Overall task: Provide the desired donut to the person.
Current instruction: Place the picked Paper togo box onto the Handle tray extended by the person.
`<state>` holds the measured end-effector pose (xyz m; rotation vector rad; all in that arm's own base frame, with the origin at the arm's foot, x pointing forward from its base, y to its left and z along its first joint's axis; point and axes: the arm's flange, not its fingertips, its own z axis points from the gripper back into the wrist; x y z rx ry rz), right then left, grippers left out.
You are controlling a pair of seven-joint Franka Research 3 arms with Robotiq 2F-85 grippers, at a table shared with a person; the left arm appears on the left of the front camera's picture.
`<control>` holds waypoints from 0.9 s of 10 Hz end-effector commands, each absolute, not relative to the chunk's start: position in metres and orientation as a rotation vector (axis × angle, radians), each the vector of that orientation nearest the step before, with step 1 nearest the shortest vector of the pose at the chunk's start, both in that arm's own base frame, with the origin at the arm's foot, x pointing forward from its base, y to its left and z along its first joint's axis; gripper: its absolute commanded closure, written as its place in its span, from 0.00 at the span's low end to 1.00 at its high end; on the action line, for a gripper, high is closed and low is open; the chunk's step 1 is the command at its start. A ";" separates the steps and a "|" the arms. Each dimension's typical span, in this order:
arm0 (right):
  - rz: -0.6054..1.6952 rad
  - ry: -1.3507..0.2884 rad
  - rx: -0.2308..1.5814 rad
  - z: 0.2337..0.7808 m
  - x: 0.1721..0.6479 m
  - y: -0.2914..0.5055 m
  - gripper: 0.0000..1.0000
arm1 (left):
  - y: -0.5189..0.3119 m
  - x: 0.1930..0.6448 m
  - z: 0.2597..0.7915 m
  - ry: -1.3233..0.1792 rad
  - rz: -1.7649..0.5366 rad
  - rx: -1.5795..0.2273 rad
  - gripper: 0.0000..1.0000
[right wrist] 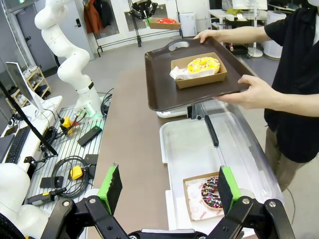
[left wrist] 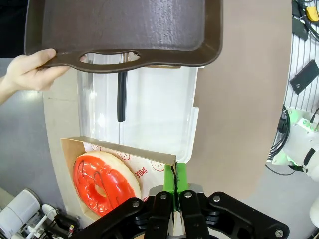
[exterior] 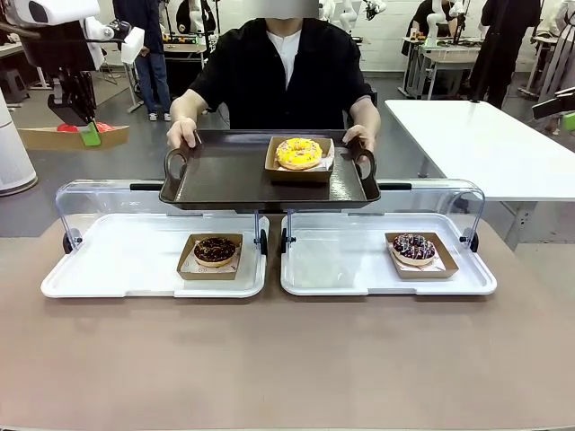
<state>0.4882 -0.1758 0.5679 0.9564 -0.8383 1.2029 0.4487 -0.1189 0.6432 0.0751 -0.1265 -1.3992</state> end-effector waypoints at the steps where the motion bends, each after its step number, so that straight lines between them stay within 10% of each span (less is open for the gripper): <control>1: 1.203 -0.839 0.959 0.567 0.488 -0.176 0.00 | -0.119 0.449 0.643 -0.127 -1.399 0.075 0.99; 9: 1.203 -0.839 0.959 0.567 0.488 -0.176 0.00 | -0.226 0.415 0.707 -0.202 -1.649 0.068 0.99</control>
